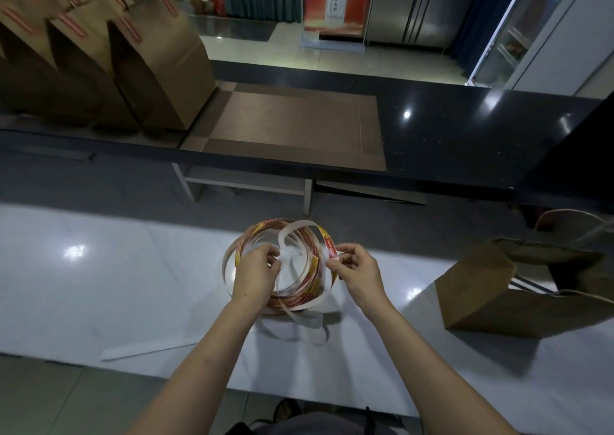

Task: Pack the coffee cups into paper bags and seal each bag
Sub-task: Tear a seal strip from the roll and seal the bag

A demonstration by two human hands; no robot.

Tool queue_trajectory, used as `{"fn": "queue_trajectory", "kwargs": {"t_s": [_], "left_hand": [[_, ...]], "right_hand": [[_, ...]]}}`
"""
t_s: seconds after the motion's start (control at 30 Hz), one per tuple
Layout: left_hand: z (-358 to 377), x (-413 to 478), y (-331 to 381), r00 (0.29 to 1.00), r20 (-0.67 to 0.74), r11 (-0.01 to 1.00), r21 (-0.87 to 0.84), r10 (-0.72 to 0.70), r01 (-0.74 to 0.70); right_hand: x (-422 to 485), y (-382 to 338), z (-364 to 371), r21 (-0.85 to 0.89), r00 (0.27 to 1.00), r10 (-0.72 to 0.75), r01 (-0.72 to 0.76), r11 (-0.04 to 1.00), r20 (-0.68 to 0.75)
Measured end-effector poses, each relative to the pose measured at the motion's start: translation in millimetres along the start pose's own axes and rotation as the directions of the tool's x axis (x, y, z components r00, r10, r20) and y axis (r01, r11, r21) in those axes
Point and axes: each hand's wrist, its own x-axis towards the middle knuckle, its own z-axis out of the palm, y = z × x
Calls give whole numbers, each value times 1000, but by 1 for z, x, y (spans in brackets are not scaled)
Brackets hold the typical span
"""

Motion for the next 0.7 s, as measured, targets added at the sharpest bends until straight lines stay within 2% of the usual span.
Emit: {"fn": "queue_trajectory", "kwargs": {"t_s": [0.2, 0.27, 0.33, 0.43, 0.5, 0.6, 0.7], "left_hand": [[-3, 1, 13, 997, -42, 998, 13, 67, -66], [-2, 3, 19, 1000, 23, 999, -49, 4, -3], [0, 2, 24, 989, 114, 975, -191, -94, 114], [5, 1, 28, 927, 284, 834, -425, -245, 351], [8, 1, 28, 889, 367, 714, -542, -275, 445], [7, 4, 31, 882, 396, 614, -639, -254, 464], [3, 6, 38, 909, 351, 589, -694, -225, 414]], "right_hand": [[-10, 0, 3, -48, 995, -51, 55, 997, 80], [-12, -1, 4, -66, 993, -61, 68, 996, 104], [-14, -3, 3, -62, 989, -70, 79, 995, 127], [-17, -4, 1, -64, 984, -70, 82, 995, 163], [-18, -2, -1, -91, 977, -65, 85, 992, 204], [-19, 4, -6, -132, 962, -52, 91, 987, 268], [-21, 7, -10, -163, 956, -26, 77, 984, 293]]}}
